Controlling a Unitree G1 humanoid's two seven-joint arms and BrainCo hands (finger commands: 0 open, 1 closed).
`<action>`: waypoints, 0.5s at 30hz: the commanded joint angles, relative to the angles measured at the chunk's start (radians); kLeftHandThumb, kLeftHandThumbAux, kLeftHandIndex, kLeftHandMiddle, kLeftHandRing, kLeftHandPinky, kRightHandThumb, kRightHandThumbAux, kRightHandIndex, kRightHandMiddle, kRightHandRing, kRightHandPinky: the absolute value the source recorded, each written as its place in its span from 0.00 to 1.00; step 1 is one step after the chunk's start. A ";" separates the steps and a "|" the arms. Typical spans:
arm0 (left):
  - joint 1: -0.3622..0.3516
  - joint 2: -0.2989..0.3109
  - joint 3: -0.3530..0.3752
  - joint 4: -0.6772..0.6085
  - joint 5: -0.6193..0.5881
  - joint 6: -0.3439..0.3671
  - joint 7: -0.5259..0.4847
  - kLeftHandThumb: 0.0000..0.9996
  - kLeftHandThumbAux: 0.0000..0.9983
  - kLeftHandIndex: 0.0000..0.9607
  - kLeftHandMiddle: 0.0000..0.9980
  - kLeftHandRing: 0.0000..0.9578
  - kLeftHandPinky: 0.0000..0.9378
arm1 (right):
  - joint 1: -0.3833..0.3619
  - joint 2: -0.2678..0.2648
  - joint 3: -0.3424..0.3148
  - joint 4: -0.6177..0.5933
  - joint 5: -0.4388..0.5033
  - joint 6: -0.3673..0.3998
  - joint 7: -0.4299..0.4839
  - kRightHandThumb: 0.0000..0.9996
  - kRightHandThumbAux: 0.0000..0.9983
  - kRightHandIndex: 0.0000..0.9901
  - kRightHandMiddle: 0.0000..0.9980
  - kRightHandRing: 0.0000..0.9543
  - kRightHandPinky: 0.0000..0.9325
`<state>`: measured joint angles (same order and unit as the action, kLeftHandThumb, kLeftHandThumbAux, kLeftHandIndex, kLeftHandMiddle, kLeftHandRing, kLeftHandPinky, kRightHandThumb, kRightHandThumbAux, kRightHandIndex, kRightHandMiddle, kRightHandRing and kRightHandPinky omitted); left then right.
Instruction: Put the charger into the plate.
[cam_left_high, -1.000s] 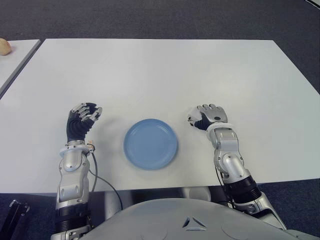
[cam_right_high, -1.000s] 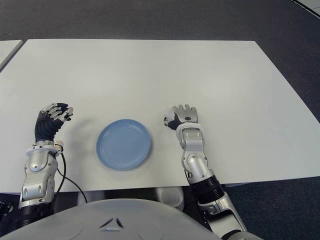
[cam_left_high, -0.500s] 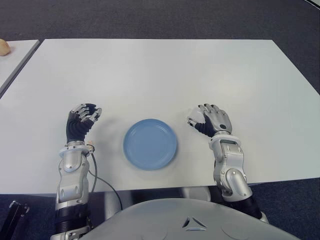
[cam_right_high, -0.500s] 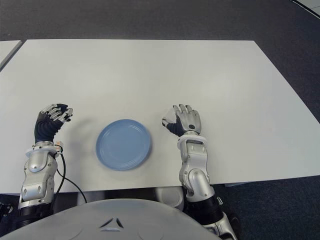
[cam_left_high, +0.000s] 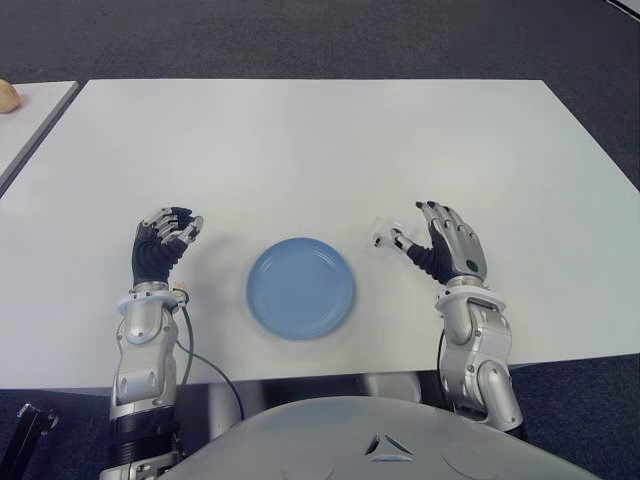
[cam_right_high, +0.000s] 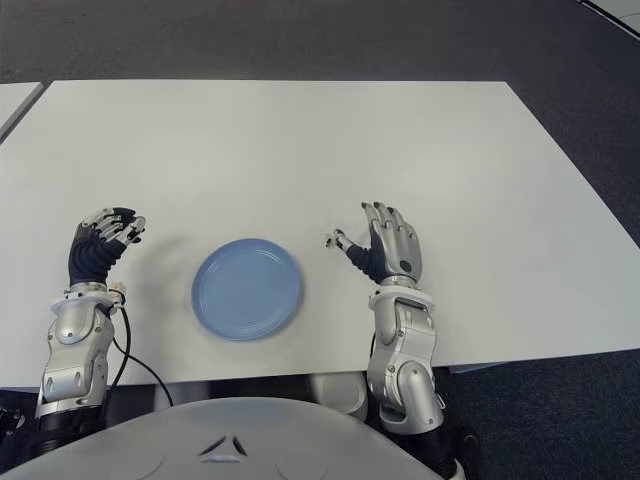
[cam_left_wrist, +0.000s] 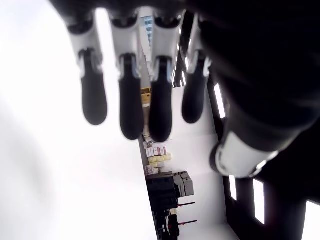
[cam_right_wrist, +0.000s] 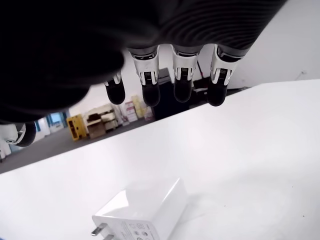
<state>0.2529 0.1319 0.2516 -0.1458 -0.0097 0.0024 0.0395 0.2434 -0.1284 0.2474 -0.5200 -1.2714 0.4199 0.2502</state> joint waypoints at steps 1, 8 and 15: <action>-0.002 0.008 -0.003 0.025 -0.006 -0.011 -0.019 0.71 0.72 0.44 0.49 0.51 0.51 | 0.017 0.005 -0.019 -0.017 0.030 0.002 -0.003 0.63 0.20 0.00 0.00 0.00 0.00; 0.002 0.009 -0.003 0.023 -0.002 -0.017 -0.019 0.71 0.72 0.44 0.49 0.51 0.51 | 0.010 0.014 -0.063 -0.028 0.091 0.010 -0.008 0.67 0.22 0.00 0.00 0.00 0.00; 0.005 0.013 -0.005 0.016 0.006 -0.008 -0.017 0.71 0.72 0.44 0.50 0.52 0.52 | -0.006 0.016 -0.093 -0.008 0.115 0.021 -0.014 0.72 0.22 0.00 0.00 0.00 0.00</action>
<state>0.2536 0.1396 0.2520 -0.1362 -0.0073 -0.0068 0.0323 0.2431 -0.1187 0.1659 -0.5442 -1.1762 0.4271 0.2393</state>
